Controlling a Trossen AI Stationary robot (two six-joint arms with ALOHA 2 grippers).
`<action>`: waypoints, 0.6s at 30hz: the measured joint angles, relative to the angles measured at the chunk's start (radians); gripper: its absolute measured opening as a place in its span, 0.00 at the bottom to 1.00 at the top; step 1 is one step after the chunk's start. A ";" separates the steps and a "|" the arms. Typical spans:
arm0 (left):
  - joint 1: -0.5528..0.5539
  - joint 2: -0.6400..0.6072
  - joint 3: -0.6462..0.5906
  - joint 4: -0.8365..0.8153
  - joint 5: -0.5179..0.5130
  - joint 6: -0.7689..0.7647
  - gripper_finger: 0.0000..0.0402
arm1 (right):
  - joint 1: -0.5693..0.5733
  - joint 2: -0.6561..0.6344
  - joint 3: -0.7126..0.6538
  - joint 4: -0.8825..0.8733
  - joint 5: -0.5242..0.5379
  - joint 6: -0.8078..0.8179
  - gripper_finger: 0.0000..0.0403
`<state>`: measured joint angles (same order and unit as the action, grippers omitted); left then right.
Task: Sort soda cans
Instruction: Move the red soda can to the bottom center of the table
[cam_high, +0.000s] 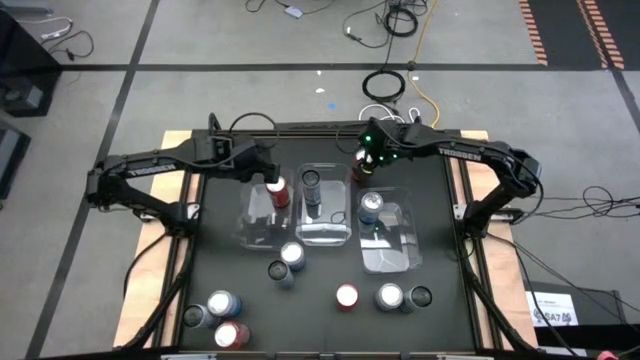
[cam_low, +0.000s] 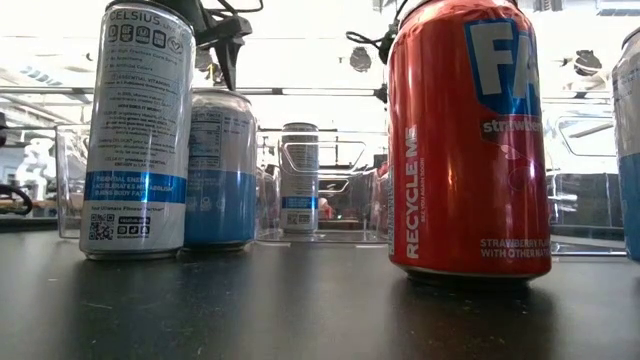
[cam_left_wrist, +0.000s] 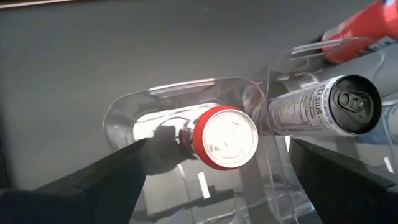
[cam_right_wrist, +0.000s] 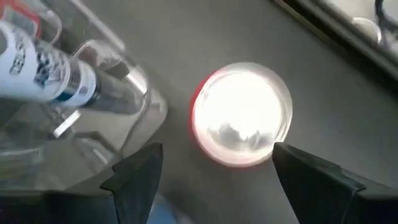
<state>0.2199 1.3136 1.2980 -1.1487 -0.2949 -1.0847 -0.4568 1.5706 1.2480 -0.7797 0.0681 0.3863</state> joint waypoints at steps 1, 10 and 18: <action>0.000 0.000 0.000 0.001 -0.001 0.000 0.98 | 0.000 -0.016 -0.002 -0.004 -0.001 0.010 0.74; 0.000 0.000 0.000 0.002 -0.031 0.001 0.98 | 0.000 -0.111 0.001 0.033 0.009 -0.045 0.74; 0.000 0.000 0.000 0.003 -0.044 -0.001 0.98 | 0.000 -0.111 0.002 0.071 0.017 -0.111 0.80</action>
<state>0.2199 1.3136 1.2980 -1.1461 -0.3385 -1.0859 -0.4564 1.4597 1.2499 -0.7091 0.0848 0.2750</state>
